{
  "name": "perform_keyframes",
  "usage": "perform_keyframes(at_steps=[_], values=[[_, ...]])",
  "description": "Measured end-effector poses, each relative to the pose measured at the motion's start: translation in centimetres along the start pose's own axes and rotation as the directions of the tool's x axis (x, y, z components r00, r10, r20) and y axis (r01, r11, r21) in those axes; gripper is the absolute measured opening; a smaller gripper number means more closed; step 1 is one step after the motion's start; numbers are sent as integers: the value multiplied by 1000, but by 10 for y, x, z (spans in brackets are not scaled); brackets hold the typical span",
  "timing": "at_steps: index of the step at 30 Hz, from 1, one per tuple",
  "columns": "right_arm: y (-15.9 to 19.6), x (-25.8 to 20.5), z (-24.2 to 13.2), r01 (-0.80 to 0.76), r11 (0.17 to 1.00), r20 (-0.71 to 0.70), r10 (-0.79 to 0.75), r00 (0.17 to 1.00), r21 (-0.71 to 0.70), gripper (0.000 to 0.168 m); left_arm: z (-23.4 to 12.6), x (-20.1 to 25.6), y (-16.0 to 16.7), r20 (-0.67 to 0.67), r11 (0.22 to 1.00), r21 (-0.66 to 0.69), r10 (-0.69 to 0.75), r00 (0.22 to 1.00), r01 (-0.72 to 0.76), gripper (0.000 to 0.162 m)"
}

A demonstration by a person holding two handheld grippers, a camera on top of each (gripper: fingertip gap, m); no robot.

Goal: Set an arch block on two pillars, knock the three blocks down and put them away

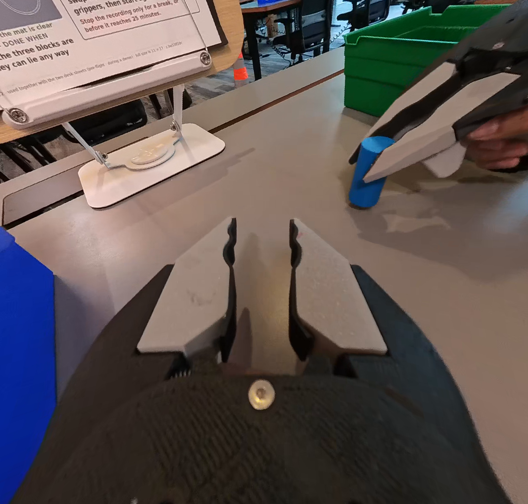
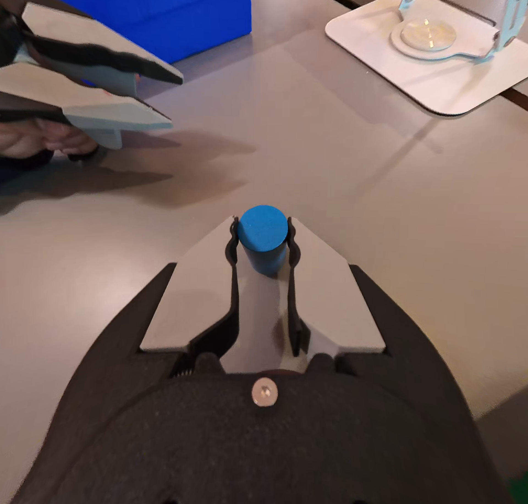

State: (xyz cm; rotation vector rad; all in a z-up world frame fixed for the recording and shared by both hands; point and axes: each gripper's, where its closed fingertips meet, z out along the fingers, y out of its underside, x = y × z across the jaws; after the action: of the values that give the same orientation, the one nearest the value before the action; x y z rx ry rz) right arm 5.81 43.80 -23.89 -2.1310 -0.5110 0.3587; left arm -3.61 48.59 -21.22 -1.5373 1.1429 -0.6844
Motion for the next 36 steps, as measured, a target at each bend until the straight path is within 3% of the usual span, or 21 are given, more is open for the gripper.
perform_keyframes(at_steps=[12,17,24,28,32,36], values=[[7,-6,3,23,999,12,-22,1000,-26,32,0,-1,2,0,1000,-11,-8,1000,8,34],[-6,-9,-5,6,999,30,-8,1000,44,43,0,0,3,-4,1000,-17,-13,1000,13,38],[-28,-4,-16,50,984,-43,-44,998,171,41,-3,4,4,-7,999,-28,-17,1000,17,47],[-35,-2,-21,85,971,-94,-65,993,225,37,-25,5,-9,-20,999,4,-40,999,40,51],[-35,4,-23,67,969,-120,-39,992,238,36,-79,-50,-29,81,992,-5,-129,988,130,49],[-35,9,-23,39,972,-129,-9,992,233,36,-132,-152,-37,223,976,-33,-201,954,213,56]])
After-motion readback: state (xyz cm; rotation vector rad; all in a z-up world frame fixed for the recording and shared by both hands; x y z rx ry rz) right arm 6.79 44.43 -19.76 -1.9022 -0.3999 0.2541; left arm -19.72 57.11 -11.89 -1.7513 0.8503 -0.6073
